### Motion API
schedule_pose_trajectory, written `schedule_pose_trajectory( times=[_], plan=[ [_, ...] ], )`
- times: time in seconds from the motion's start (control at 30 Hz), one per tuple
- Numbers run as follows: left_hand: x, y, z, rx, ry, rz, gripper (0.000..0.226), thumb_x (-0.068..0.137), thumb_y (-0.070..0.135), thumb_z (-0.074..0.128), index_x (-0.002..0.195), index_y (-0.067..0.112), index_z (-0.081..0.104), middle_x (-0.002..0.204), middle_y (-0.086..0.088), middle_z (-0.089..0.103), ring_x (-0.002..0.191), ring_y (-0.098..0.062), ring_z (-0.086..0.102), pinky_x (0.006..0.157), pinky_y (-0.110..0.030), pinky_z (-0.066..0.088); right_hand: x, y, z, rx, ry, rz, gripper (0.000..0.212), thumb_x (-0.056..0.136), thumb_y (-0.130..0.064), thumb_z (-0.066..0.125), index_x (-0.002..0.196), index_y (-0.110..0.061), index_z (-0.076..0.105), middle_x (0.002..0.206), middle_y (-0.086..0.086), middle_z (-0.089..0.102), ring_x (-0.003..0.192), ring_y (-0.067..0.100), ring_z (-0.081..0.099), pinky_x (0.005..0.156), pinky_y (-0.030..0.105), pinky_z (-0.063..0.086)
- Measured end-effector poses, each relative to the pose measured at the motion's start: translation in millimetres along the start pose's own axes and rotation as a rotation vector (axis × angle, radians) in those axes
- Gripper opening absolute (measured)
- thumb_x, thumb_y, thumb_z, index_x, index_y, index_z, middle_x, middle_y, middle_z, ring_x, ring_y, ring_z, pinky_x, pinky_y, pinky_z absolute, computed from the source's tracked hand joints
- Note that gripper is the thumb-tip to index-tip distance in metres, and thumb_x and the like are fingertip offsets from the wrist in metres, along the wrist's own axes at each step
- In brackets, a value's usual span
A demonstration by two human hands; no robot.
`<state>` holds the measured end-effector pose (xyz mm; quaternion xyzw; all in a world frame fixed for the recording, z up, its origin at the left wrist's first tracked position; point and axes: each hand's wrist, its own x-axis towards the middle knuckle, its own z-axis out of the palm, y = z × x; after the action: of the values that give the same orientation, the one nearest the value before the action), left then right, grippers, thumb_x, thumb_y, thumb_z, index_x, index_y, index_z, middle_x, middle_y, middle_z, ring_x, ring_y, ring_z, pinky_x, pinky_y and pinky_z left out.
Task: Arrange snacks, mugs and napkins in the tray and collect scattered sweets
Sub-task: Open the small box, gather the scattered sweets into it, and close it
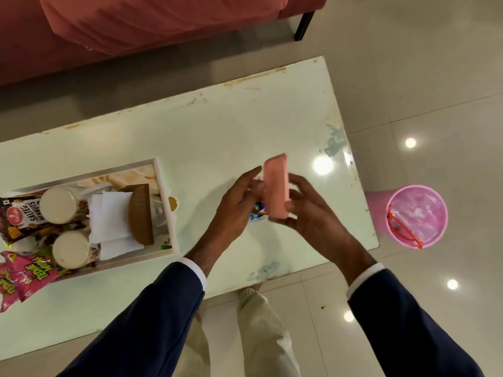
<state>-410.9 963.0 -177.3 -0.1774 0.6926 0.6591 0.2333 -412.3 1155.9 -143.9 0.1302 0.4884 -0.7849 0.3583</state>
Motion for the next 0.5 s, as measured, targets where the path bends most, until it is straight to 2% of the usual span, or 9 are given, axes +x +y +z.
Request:
schedule_pose_trajectory(
  times=[0.03, 0.1, 0.17, 0.23, 0.3, 0.33, 0.37, 0.43, 0.5],
  plan=[
    [-2, 1, 3, -0.008, 0.014, 0.005, 0.037, 0.099, 0.038, 0.06, 0.136, 0.035, 0.058, 0.117, 0.007, 0.071, 0.106, -0.006, 0.069, 0.082, -0.021, 0.057, -4, 2, 6, 0.02, -0.021, 0.02, 0.052, 0.088, -0.014, 0.06, 0.138, -0.024, 0.052, 0.129, 0.018, 0.063, 0.117, 0.036, 0.065, 0.095, 0.046, 0.056],
    [-6, 2, 4, 0.079, 0.116, 0.043, 0.031, 0.093, 0.042, 0.066, 0.123, 0.04, 0.061, 0.106, 0.013, 0.07, 0.095, -0.008, 0.07, 0.071, -0.019, 0.057, -3, 7, 13, -0.048, 0.109, 0.027, 0.036, 0.093, -0.012, 0.055, 0.129, -0.018, 0.061, 0.121, 0.017, 0.068, 0.111, 0.036, 0.068, 0.09, 0.046, 0.058],
    [-8, -3, 0, 0.204, 0.204, 0.073, 0.019, 0.094, 0.034, 0.07, 0.109, 0.043, 0.061, 0.098, 0.016, 0.068, 0.089, -0.015, 0.07, 0.063, -0.025, 0.06, 3, 11, 13, -0.278, 0.319, 0.023, 0.023, 0.099, -0.014, 0.054, 0.117, -0.014, 0.068, 0.112, 0.012, 0.071, 0.105, 0.034, 0.071, 0.082, 0.042, 0.062],
    [-8, -10, 0, 0.264, 0.234, 0.049, 0.017, 0.095, 0.025, 0.07, 0.107, 0.035, 0.064, 0.093, 0.016, 0.066, 0.087, -0.019, 0.069, 0.067, -0.037, 0.063, 12, 17, 10, -0.558, 0.433, 0.022, 0.019, 0.099, -0.019, 0.058, 0.114, -0.013, 0.068, 0.109, 0.01, 0.069, 0.099, 0.031, 0.07, 0.082, 0.044, 0.062],
    [-7, -16, 1, 0.334, 0.245, 0.022, 0.026, 0.094, 0.02, 0.071, 0.12, 0.023, 0.067, 0.091, 0.014, 0.064, 0.085, -0.015, 0.068, 0.073, -0.04, 0.063, 20, 24, 8, -0.775, 0.488, 0.009, 0.022, 0.097, -0.02, 0.061, 0.118, -0.016, 0.066, 0.104, 0.005, 0.066, 0.085, 0.02, 0.067, 0.076, 0.024, 0.059],
    [-7, -20, 1, 0.393, 0.253, 0.028, 0.035, 0.094, 0.019, 0.071, 0.128, 0.02, 0.065, 0.09, 0.013, 0.064, 0.082, -0.009, 0.066, 0.074, -0.03, 0.06, 24, 25, 8, -0.829, 0.508, -0.005, 0.025, 0.096, -0.019, 0.063, 0.121, -0.018, 0.065, 0.099, 0.002, 0.066, 0.078, 0.012, 0.064, 0.066, 0.011, 0.052],
    [-7, -23, 1, 0.455, 0.258, 0.045, 0.044, 0.094, 0.019, 0.071, 0.137, 0.019, 0.061, 0.091, 0.013, 0.065, 0.079, -0.003, 0.064, 0.074, -0.017, 0.054, 28, 25, 9, -0.855, 0.517, -0.017, 0.028, 0.095, -0.018, 0.064, 0.123, -0.02, 0.064, 0.095, 0.0, 0.065, 0.073, 0.007, 0.061, 0.061, 0.007, 0.047],
    [-7, -29, -1, 0.561, 0.245, 0.082, 0.053, 0.095, 0.022, 0.071, 0.145, 0.019, 0.053, 0.096, 0.007, 0.068, 0.075, 0.001, 0.061, 0.069, -0.005, 0.042, 36, 26, 8, -0.885, 0.509, -0.023, 0.028, 0.093, -0.016, 0.066, 0.121, -0.021, 0.064, 0.094, 0.0, 0.065, 0.073, 0.011, 0.061, 0.067, 0.018, 0.051],
    [-5, -34, -3, 0.612, 0.234, 0.085, 0.052, 0.096, 0.02, 0.069, 0.145, 0.019, 0.053, 0.105, 0.002, 0.07, 0.075, -0.001, 0.059, 0.068, -0.003, 0.041, 45, 27, 7, -0.952, 0.501, -0.011, 0.027, 0.092, -0.015, 0.067, 0.119, -0.018, 0.065, 0.101, 0.003, 0.064, 0.081, 0.019, 0.065, 0.076, 0.032, 0.057]
  ],
)
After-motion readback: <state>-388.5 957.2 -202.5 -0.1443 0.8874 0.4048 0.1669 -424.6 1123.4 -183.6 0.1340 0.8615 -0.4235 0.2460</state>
